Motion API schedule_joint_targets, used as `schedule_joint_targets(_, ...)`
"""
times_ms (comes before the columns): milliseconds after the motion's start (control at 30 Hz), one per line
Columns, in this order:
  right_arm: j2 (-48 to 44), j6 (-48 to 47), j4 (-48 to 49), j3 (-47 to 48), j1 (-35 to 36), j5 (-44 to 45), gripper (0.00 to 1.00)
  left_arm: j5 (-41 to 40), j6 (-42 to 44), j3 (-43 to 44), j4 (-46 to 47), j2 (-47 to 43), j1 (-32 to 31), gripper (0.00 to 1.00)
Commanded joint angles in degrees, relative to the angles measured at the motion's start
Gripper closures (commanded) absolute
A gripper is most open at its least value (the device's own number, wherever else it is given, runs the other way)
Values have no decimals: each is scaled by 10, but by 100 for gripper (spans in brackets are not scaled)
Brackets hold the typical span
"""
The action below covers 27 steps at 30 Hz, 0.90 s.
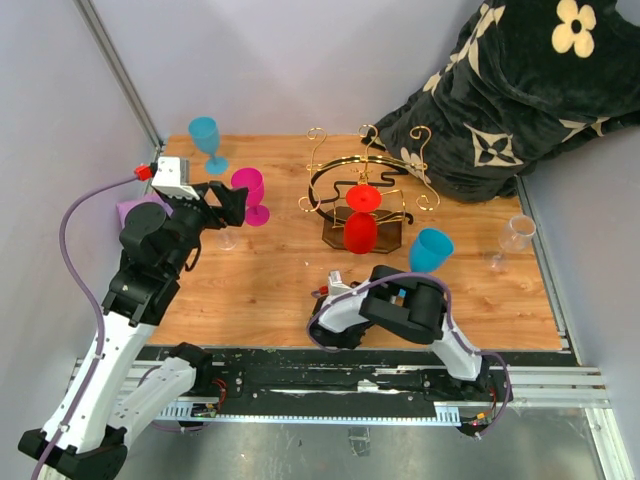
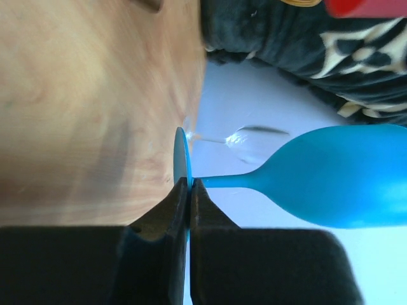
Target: Take the wine glass off the wine glass rack
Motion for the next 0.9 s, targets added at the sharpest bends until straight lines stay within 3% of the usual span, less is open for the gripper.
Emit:
schedule_joint_targets(0,64,226,-222,40,20,64,99,16,2,-6,15,-12,-2,6)
schedule_joint_targets(167,41,221,-221,62,22,53,99,9,3,-14,19,-31,-3,5)
schedule_joint_targets(400,108,164,-217,146,37,9,99,8,5,-18,17,-40,-3,5)
schedule_joint_targets(500,109,81,-158,152,40,-7,99,6,6,-21,17,-44,-4,4)
schedule_joint_targets(600,92,-63,-37,144,38,-51,99,3,10,-24,15,-48,-6,4)
schedule_joint_targets(767,82,-112,80,125,27,-121,99,-3,14,-28,14,-54,-8,4)
schedule_joint_targets(867,127,-52,44,152,26,-113,99,0,12,-32,15,-52,-8,4)
